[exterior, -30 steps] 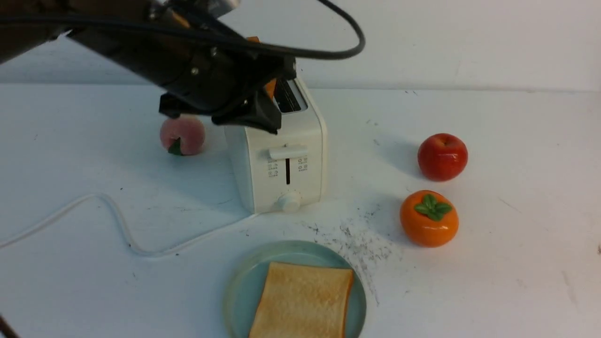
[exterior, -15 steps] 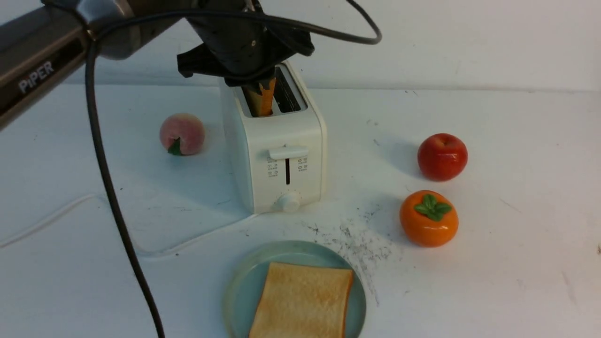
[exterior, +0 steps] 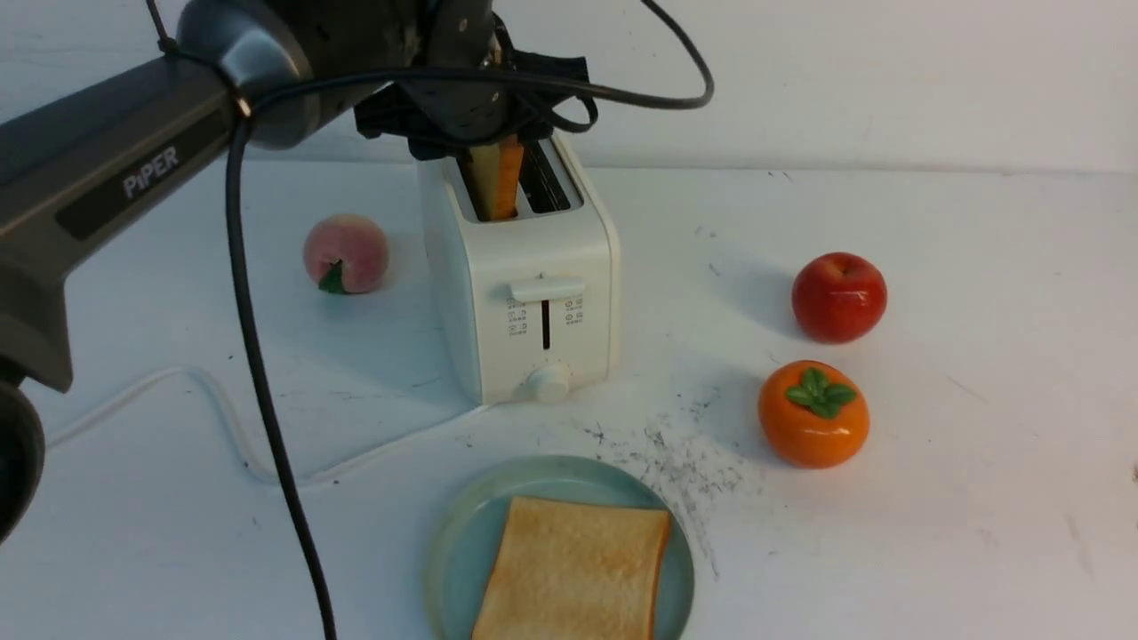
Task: Take toasted bread from bread machine on white table place on plate.
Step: 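Reach for a toast slice standing in the toaster with the left gripper, then place the slice of bread on the plate with the left gripper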
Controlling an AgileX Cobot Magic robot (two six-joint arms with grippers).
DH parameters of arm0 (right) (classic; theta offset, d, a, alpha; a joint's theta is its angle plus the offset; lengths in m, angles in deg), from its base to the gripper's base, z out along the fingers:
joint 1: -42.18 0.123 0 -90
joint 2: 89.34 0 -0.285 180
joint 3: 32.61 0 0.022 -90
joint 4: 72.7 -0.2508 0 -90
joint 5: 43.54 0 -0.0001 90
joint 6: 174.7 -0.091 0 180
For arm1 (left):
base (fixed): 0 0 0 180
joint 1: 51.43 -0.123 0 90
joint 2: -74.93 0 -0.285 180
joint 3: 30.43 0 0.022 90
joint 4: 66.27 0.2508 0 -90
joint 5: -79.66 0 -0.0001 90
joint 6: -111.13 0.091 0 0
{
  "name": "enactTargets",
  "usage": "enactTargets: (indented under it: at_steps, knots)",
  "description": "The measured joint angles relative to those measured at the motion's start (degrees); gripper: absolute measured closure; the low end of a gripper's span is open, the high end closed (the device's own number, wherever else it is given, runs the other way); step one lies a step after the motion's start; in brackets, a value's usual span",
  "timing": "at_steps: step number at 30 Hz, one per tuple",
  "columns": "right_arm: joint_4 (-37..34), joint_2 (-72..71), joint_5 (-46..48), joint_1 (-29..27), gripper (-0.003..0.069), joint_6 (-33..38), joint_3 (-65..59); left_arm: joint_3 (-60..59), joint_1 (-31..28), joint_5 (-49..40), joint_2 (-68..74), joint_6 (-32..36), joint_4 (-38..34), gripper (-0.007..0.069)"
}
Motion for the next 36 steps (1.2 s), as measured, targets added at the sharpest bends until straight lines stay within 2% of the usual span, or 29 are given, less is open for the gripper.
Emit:
enactTargets:
  at_steps: [10, 14, 18, 22, 30, 34, 36]
  knots:
    - [-1.0, 0.0, 0.0, 0.0, 0.0634, 0.0, 0.0, 0.0, 0.0, 1.5, 4.2, -0.1, 6.8, 0.0198]
    - [-1.5, 0.0, -0.3, 0.0, 0.0631, 0.0, 0.0, 0.0, 0.0, 3.3, 4.9, -0.1, 8.8, 0.0223]
    - [-1.9, 0.0, -0.6, 0.0, 0.0625, 0.0, 0.0, 0.0, 0.0, 4.3, 5.4, -0.1, 9.3, 0.0306]
    - [-2.3, 0.0, -0.8, 0.0, 0.0624, 0.0, 0.0, 0.7, 0.0, 4.0, 5.3, -0.1, 13.1, 0.0520]
    - [-2.7, 0.0, -1.2, 0.0, 0.0617, 0.0, 0.0, 8.8, 0.2, 1.2, -0.6, -0.1, 15.0, 0.0515]
    - [-2.7, 0.0, -1.2, 0.0, 0.0615, 0.0, 0.0, 13.0, 0.2, -2.2, -9.3, 0.4, 10.9, 0.0515]
    - [-3.1, 0.0, -1.2, 0.0, 0.0615, 0.0, 0.0, 13.5, 0.2, -6.9, -13.6, 3.1, 7.7, 0.0515]
